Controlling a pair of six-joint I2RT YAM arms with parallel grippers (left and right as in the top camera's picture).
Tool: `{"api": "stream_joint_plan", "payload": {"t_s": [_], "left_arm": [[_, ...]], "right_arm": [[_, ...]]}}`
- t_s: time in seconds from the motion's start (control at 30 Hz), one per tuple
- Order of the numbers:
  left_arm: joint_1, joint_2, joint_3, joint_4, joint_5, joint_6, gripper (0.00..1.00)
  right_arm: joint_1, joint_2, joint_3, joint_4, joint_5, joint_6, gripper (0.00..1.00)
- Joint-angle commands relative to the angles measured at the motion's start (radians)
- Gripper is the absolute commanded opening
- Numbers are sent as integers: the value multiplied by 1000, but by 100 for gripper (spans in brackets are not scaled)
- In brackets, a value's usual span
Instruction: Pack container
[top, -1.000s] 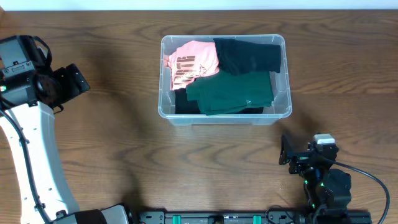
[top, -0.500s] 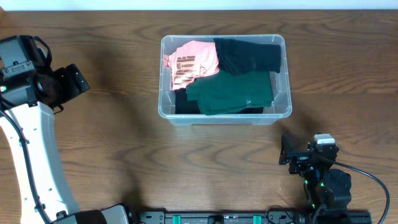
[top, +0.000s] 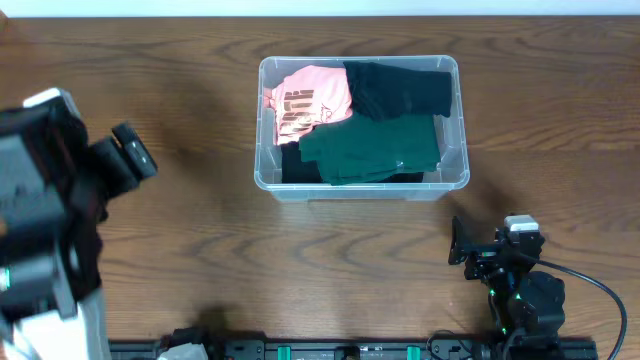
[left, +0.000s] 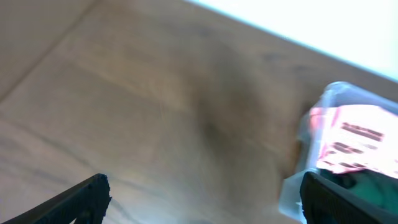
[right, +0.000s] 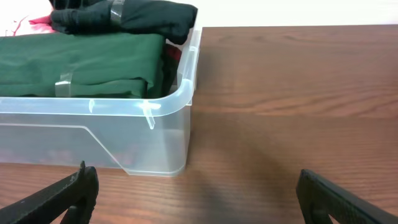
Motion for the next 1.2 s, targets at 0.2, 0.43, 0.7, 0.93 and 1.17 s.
{"api": "stream_joint_plan", "payload": {"t_s": [0.2,0.43,0.7,0.93,1.17], "left_arm": [[-95,-240,-285,253,26,156,98],[-116,-441,-611,488,93,155,98],[-116,-674,-826,538,132,140,98],[-117,-843,-933,538,133,140,98],[-117,-955,-1032,539,149,141,98]], "right_arm": [[-6,-6,-6,3,-7,8,99],[-6,-6,-6,3,-7,9,99],[-6,-6,-6,3,-7,9,99],[-6,-6,-6,3,-7,8,99],[-6,-6,-6,3,-7,8,99]]}}
